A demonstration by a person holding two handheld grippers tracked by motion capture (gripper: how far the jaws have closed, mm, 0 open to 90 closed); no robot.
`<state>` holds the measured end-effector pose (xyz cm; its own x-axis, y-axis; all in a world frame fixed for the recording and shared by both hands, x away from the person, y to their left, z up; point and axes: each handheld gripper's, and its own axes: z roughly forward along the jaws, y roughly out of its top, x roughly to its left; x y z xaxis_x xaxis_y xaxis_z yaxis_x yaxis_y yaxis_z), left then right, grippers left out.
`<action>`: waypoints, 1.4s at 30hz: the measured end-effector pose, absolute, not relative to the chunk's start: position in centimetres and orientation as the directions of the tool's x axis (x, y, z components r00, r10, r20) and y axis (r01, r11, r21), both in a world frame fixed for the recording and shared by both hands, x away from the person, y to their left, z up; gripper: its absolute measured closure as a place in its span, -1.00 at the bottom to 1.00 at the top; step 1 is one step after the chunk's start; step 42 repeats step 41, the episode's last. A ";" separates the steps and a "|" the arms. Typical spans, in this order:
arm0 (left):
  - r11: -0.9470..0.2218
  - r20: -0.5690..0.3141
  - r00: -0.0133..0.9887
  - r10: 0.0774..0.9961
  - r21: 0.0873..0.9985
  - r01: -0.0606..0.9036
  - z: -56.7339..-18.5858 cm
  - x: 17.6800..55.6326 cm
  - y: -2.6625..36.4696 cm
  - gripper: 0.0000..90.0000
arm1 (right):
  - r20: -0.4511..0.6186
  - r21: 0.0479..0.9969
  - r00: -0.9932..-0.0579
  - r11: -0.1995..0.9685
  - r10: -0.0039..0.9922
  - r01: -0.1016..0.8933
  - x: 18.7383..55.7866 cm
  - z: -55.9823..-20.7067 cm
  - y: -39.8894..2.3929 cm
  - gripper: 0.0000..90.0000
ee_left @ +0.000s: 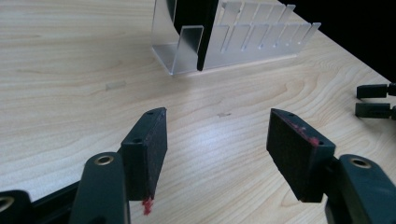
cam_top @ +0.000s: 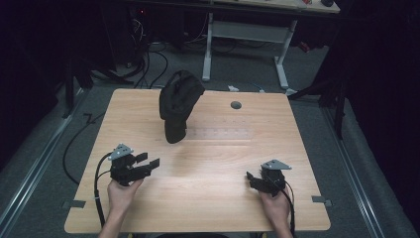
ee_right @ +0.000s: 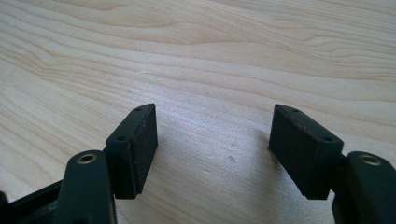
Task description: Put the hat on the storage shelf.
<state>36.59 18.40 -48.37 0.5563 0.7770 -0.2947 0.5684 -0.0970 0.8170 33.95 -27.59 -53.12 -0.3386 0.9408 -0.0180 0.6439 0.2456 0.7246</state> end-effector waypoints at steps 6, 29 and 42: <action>-0.106 -0.286 0.546 0.787 0.809 0.578 -49.2 36.2 18.2 -0.15 | -0.018 0.725 -0.338 0.245 0.941 0.644 33.9 -53.1 -27.6 -0.28; -0.330 -0.052 0.534 0.844 0.735 0.592 -53.2 36.0 15.4 -0.26 | -0.018 0.724 -0.339 0.246 0.941 0.644 33.9 -53.1 -27.6 -0.28; -0.349 -0.016 0.533 0.846 0.740 0.575 -53.6 35.8 15.0 -0.44 | -0.018 0.724 -0.337 0.245 0.941 0.644 33.9 -53.1 -27.6 -0.28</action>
